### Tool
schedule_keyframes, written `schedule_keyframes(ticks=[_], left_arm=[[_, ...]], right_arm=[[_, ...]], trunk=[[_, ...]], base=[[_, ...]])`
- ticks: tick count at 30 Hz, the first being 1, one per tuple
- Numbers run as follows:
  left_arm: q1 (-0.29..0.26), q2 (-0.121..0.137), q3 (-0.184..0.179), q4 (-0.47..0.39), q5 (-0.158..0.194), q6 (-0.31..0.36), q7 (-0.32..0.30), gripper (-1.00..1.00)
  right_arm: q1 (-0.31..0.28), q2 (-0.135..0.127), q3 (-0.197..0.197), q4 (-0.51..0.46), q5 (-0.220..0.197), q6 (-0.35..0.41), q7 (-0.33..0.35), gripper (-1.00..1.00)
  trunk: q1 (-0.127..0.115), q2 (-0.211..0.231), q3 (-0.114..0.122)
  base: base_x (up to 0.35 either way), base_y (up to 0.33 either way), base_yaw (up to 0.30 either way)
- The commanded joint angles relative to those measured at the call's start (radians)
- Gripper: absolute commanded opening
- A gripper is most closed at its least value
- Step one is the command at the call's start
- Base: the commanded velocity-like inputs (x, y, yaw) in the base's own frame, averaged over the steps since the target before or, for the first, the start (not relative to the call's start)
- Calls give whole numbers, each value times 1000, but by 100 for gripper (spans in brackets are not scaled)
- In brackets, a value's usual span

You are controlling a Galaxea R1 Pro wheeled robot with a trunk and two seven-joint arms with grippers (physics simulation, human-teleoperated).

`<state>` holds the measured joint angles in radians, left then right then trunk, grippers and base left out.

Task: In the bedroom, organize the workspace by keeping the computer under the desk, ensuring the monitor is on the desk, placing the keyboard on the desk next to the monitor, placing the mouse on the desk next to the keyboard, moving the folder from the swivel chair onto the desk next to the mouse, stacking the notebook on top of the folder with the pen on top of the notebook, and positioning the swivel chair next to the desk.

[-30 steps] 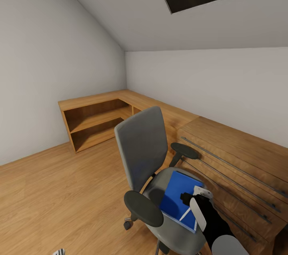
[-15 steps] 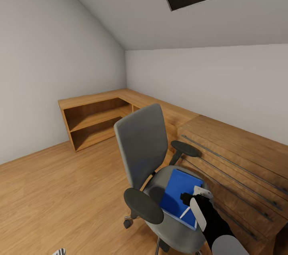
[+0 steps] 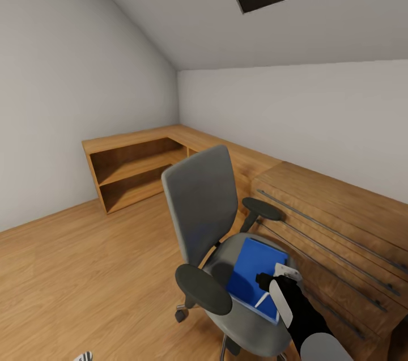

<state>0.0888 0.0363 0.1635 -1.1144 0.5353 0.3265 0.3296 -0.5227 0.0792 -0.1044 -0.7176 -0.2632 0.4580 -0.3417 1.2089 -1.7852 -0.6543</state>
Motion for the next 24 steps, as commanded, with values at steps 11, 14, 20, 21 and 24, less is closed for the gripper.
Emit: schedule_keyframes(ticks=[11, 14, 20, 21, 24], left_arm=[[0, 0, 0, -2, 11, 3, 5, 100], [0, 0, -1, -2, 11, 3, 5, 100], [0, 0, -1, -2, 11, 3, 5, 100], [0, 0, -1, -2, 11, 3, 5, 100], [0, 0, 0, -2, 11, 3, 5, 100]], right_arm=[[0, 1, -1, -2, -10, 2, -6, 100], [0, 1, -1, -2, -10, 2, -6, 100], [0, 1, -1, -2, -10, 2, -6, 100], [0, 1, -1, -2, -10, 2, -6, 100], [0, 1, -1, -2, -10, 2, -6, 100]], trunk=[[23, -43, -20], [35, -64, -29], [50, -92, -42], [50, -92, -42], [50, -92, -42]], base=[[0, 0, 0], [0, 0, 0], [0, 0, 0], [0, 0, 0], [0, 0, 0]])
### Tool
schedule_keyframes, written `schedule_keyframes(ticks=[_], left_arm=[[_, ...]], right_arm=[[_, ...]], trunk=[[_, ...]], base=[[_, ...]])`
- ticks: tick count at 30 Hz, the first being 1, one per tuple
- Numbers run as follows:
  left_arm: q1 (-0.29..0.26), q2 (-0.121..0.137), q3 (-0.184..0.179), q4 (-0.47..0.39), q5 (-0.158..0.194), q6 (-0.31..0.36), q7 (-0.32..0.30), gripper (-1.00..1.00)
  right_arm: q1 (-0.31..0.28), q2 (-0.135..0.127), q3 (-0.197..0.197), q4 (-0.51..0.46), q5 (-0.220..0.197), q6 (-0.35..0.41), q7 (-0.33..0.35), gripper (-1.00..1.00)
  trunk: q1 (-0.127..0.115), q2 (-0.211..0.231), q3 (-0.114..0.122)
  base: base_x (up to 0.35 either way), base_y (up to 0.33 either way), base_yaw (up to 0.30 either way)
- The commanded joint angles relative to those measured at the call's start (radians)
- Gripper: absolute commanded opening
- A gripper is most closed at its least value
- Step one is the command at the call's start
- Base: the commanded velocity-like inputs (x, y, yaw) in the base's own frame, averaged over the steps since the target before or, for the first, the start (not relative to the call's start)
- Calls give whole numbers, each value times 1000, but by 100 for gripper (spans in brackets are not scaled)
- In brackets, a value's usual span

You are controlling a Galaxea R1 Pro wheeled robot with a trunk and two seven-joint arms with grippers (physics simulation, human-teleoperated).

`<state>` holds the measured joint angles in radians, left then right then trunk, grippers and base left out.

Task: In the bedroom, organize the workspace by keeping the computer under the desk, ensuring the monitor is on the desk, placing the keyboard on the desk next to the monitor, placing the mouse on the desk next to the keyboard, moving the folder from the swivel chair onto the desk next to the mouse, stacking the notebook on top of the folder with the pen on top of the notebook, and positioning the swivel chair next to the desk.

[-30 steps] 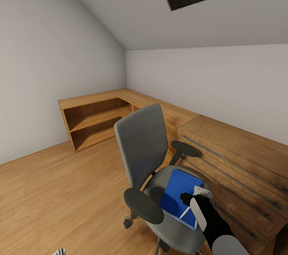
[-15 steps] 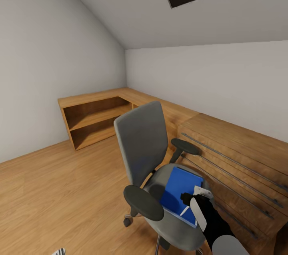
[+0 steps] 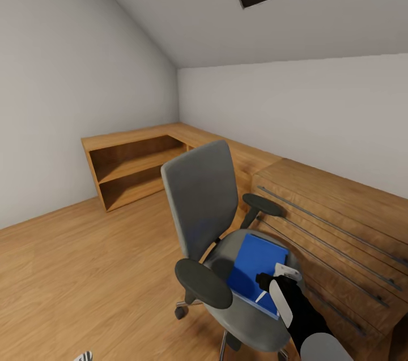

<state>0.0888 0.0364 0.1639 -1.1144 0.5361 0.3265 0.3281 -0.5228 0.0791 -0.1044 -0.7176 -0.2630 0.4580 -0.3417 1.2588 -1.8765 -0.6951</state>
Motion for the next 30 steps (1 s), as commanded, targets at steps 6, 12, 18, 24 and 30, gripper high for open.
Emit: schedule_keyframes(ticks=[6, 12, 18, 24, 30], left_arm=[[0, 0, -1, -2, 10, 3, 6, 100], [0, 0, -1, -2, 10, 3, 6, 100], [0, 0, -1, -2, 10, 3, 6, 100], [0, 2, 0, -2, 10, 3, 5, 100], [0, 2, 0, -2, 10, 3, 5, 100]], right_arm=[[0, 1, -1, -2, -10, 2, -6, 100], [0, 1, -1, -2, -10, 2, -6, 100], [0, 1, 0, -2, -10, 2, -6, 100], [0, 1, 0, -2, -10, 1, -9, -100], [0, 2, 1, -2, -10, 2, -10, -100]], trunk=[[0, 0, -1], [0, 0, -1], [0, 0, -1], [0, 0, -1], [0, 0, -1]], base=[[0, 0, 0], [0, 0, 0], [0, 0, 0], [0, 0, 0], [0, 0, 0]])
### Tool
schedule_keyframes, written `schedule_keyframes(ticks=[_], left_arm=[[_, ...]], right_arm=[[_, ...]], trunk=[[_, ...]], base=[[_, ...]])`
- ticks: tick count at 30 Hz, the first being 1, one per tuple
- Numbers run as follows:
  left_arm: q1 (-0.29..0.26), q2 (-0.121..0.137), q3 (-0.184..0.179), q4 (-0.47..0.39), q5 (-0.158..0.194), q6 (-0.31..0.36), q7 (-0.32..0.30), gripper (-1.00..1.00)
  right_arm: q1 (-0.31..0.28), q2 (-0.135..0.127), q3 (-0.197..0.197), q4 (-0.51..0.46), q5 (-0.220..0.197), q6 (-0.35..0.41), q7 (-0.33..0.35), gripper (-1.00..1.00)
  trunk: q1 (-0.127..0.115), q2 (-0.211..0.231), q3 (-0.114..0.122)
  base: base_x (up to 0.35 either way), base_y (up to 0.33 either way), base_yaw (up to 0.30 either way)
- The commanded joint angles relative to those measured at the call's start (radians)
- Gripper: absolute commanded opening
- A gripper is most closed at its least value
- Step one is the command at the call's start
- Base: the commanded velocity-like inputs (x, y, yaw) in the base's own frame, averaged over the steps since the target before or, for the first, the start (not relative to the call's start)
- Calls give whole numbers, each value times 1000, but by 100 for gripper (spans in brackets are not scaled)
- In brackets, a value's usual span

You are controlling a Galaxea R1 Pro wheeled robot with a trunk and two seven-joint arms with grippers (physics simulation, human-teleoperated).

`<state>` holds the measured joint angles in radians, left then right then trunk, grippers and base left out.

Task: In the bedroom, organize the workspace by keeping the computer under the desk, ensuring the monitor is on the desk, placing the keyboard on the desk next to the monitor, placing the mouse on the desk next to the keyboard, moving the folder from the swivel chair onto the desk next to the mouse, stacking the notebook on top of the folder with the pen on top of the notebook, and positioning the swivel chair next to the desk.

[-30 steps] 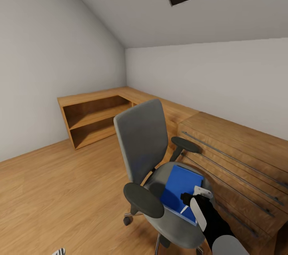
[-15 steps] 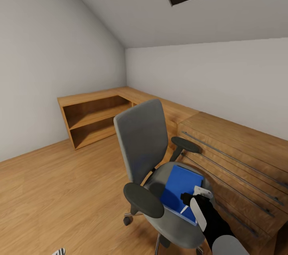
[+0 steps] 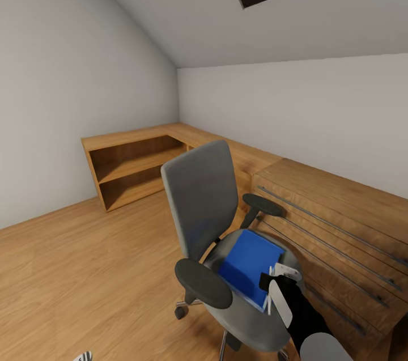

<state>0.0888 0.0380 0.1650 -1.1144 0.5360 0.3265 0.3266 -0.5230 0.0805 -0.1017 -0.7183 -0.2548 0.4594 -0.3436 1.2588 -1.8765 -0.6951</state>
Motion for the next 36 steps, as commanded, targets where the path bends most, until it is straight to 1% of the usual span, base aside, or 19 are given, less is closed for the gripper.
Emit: schedule_keyframes(ticks=[1, 22, 36], left_arm=[[0, 0, -1, -2, 10, 3, 6, 100], [0, 0, -1, -1, 10, 4, 8, 100], [0, 2, -3, 12, 4, 4, 11, 100]], right_arm=[[0, 1, -2, -2, -18, 1, -7, -100], [0, -1, -2, -6, -18, -1, -6, -100], [0, -1, -2, -13, -17, -1, -7, -100]], trunk=[[0, 0, -1], [0, 0, -1], [-54, 98, 43]], base=[[0, 0, 0], [0, 0, 0], [0, 0, 0]])
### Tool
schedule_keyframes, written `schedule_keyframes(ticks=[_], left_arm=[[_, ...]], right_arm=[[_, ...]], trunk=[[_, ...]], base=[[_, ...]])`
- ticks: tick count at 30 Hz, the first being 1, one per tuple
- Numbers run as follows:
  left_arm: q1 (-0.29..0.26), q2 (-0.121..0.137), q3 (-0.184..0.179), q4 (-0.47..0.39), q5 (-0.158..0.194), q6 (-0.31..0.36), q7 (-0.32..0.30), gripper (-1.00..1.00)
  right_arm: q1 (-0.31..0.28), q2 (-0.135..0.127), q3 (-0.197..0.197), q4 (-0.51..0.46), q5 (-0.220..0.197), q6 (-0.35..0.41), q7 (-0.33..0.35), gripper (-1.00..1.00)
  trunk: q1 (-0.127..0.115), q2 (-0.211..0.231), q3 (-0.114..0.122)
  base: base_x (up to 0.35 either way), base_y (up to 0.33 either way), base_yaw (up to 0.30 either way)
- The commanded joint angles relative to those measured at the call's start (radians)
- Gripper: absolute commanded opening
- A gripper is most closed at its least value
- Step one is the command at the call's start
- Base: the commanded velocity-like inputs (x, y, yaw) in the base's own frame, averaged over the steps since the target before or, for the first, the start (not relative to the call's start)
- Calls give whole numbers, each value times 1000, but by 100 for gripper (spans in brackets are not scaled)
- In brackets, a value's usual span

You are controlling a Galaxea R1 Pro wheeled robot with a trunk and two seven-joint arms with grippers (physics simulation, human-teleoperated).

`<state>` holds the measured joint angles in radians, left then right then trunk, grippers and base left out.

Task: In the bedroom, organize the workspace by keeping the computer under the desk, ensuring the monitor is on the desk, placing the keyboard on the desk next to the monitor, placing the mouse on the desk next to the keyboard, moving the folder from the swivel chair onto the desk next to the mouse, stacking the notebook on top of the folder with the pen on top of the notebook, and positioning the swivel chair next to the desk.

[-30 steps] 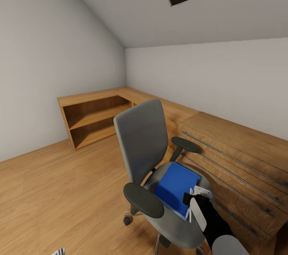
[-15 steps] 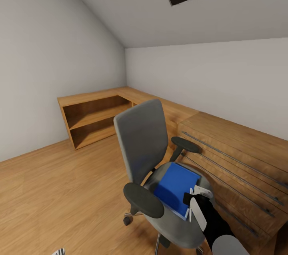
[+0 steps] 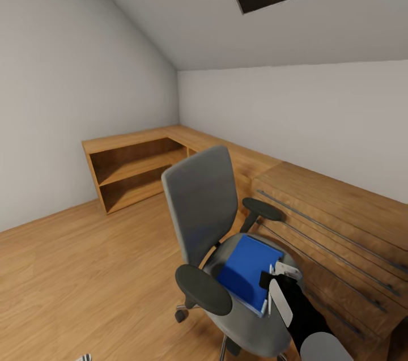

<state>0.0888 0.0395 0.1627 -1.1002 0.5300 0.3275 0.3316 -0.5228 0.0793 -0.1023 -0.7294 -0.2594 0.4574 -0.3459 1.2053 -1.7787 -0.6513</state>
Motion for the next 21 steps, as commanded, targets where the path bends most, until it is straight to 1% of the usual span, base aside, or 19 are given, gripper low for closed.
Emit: schedule_keyframes(ticks=[1, 3, 4, 8, 10, 12, 13, 14, 15, 16, 18, 19, 21], left_arm=[[0, 0, -1, 6, 4, 4, 7, 100], [0, 0, -1, 20, -6, 4, 8, 100], [0, 0, -2, 29, -14, 4, 8, 100], [0, -1, -2, 37, -21, 4, 10, 100], [0, -1, -3, 38, -23, 4, 9, 100], [0, -1, -4, 39, -24, 4, 9, 100], [0, -1, -5, 40, -24, 4, 9, 100], [0, -1, -10, 47, -28, 4, 10, 100], [0, -1, -11, 51, -30, 4, 10, 100], [0, -1, -14, 60, -32, 4, 9, 100], [0, -1, -16, 67, -34, 3, 9, 100], [0, 0, -17, 73, -35, 3, 9, 100], [0, 0, -18, 76, -35, 3, 9, 100]], right_arm=[[0, 1, -1, -12, -13, 2, -5, -100], [0, 1, -1, -40, -12, 4, -6, -100], [1, 1, -1, -78, -12, 8, -6, -100], [5, 1, 0, -166, -12, 17, -9, -100], [16, 4, 0, -241, -12, 49, -9, -100], [53, 6, 0, -337, -12, 87, -10, -100], [66, 7, 0, -364, -12, 94, -10, -100], [107, 9, 0, -450, -12, 110, -12, -100], [121, 9, 0, -479, -12, 115, -13, -100], [147, 11, 0, -532, -13, 123, -17, -100], [171, 12, 1, -578, -14, 132, -20, -100], [197, 15, 1, -628, -15, 150, -22, -100], [207, 18, 1, -650, -14, 162, -24, -100]], trunk=[[-4, 7, 2], [-12, 21, 9], [-15, 28, 12], [-31, 56, 24], [-38, 70, 31], [-46, 84, 37], [-50, 91, 40], [-54, 98, 43], [-58, 105, 46], [-61, 112, 49], [-69, 126, 56], [-73, 133, 59], [-81, 147, 65]], base=[[0, 0, 0], [0, 0, 0], [0, 0, 0], [0, 0, 0], [0, 0, 0], [-19, 0, 0], [-84, 0, 0], [-207, 0, 0], [-233, 0, 0], [-270, 0, 0], [-288, 0, 0], [-314, 0, 0], [-320, 0, 0]])
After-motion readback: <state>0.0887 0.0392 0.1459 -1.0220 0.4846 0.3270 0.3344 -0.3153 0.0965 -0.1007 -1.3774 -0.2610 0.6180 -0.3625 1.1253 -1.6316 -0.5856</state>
